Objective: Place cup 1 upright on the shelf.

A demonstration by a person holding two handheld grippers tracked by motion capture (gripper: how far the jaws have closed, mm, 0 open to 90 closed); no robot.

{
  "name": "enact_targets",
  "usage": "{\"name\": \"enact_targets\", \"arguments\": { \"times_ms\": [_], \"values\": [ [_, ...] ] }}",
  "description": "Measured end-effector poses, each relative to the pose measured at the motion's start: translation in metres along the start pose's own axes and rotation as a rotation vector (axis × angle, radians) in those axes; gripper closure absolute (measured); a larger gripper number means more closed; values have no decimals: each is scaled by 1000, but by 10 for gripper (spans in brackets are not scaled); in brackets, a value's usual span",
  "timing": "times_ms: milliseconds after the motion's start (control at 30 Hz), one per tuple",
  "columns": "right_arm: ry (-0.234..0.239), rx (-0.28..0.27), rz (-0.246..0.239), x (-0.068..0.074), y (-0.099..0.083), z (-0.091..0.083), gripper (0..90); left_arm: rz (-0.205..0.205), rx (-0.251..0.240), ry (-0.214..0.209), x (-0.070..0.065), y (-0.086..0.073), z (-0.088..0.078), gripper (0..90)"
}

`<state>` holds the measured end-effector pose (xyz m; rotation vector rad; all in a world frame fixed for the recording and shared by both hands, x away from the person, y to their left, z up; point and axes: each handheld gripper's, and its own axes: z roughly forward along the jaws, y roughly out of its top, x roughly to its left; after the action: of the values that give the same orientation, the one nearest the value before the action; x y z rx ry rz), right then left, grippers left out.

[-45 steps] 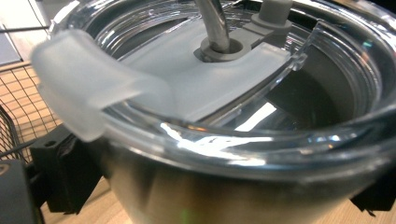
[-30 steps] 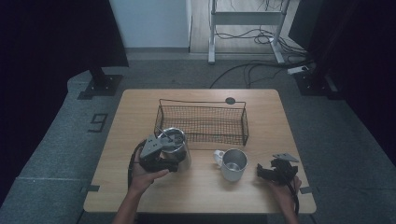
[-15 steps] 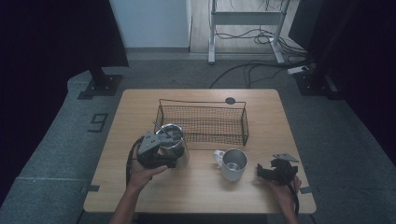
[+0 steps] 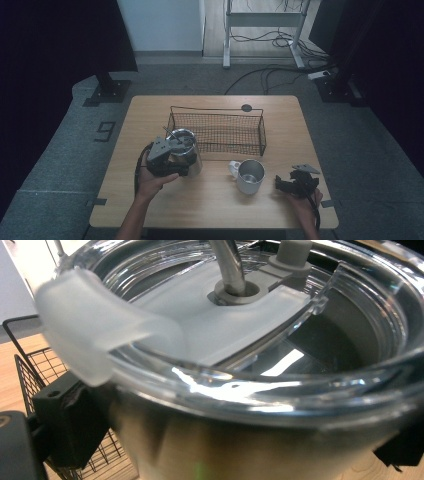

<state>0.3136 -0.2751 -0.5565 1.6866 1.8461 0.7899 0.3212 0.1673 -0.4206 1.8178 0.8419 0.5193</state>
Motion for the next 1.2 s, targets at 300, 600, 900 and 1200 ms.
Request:
{"name": "enact_targets", "arguments": {
  "times_ms": [300, 600, 900, 1200],
  "values": [
    [0, 0, 0, 0, 0, 0, 4, -15, 7, -4, 7, 4, 4, 43],
    [0, 0, 0, 0, 0, 0, 4, -13, 12, 2, 11, 8, 7, 42],
    [0, -1, 1, 0, 0, 0, 4, -7, 5, 4, 11, 14, 7, 42],
    [0, -1, 1, 0, 0, 0, 4, -1, 0, 10, 14, 21, 8, 42]
  ]
}}
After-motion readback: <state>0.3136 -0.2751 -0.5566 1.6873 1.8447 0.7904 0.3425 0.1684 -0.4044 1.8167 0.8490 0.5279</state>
